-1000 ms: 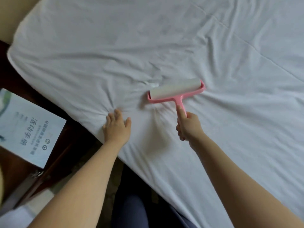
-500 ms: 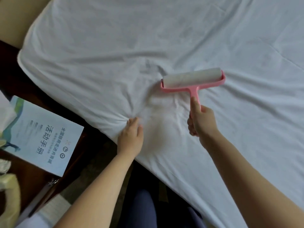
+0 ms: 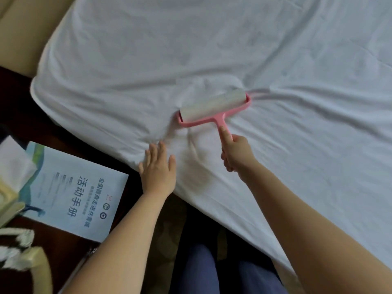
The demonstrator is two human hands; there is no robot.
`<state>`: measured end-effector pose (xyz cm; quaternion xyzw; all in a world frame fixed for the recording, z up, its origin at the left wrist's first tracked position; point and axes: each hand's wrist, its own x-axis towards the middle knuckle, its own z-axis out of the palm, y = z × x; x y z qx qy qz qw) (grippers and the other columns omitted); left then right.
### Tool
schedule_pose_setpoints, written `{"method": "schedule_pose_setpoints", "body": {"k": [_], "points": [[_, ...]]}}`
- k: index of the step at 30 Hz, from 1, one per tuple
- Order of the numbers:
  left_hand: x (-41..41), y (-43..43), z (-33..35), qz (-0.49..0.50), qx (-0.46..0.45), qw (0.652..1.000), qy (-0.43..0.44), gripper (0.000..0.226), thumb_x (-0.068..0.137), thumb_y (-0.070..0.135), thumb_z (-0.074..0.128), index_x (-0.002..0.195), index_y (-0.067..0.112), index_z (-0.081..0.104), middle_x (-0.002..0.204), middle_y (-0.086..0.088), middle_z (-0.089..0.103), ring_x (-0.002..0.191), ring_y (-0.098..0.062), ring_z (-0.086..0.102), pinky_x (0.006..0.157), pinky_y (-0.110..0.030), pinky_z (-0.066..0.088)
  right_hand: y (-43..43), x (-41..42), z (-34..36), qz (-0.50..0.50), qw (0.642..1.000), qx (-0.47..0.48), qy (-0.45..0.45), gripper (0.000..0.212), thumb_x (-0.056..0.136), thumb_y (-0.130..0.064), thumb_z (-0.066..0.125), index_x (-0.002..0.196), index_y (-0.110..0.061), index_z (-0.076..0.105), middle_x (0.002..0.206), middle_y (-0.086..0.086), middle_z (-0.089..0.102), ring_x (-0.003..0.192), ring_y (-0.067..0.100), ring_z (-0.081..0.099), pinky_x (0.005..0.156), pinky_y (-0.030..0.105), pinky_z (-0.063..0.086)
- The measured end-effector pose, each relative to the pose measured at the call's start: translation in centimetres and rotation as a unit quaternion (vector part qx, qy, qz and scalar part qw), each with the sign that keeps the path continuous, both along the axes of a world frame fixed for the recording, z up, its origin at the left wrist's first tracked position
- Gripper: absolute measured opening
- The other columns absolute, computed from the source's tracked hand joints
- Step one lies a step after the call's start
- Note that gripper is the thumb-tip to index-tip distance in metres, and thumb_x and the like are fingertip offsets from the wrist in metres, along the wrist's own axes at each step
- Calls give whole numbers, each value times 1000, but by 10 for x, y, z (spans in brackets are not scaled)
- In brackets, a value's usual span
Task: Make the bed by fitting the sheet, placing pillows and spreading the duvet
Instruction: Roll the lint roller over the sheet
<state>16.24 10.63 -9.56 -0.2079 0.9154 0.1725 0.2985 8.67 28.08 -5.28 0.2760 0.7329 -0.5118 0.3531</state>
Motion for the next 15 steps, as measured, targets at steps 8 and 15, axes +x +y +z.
{"method": "schedule_pose_setpoints", "body": {"k": [8, 15], "points": [[-14, -6, 5, -39, -13, 997, -66, 57, 101, 42, 16, 151, 19, 2, 159, -10, 1, 146, -25, 4, 114, -53, 7, -20, -39, 5, 3, 1000, -3, 2, 48, 91, -58, 42, 68, -16, 35, 58, 5, 35, 38, 14, 28, 42, 16, 23], [-12, -10, 6, -59, 5, 996, -64, 59, 101, 39, 19, 151, 18, -3, 159, -12, -4, 146, -27, -1, 114, -51, 9, 40, 43, 22, 56, 997, 42, -20, 50, 93, -54, 41, 66, -12, 40, 50, 5, 39, 34, 14, 29, 37, 17, 25]]}}
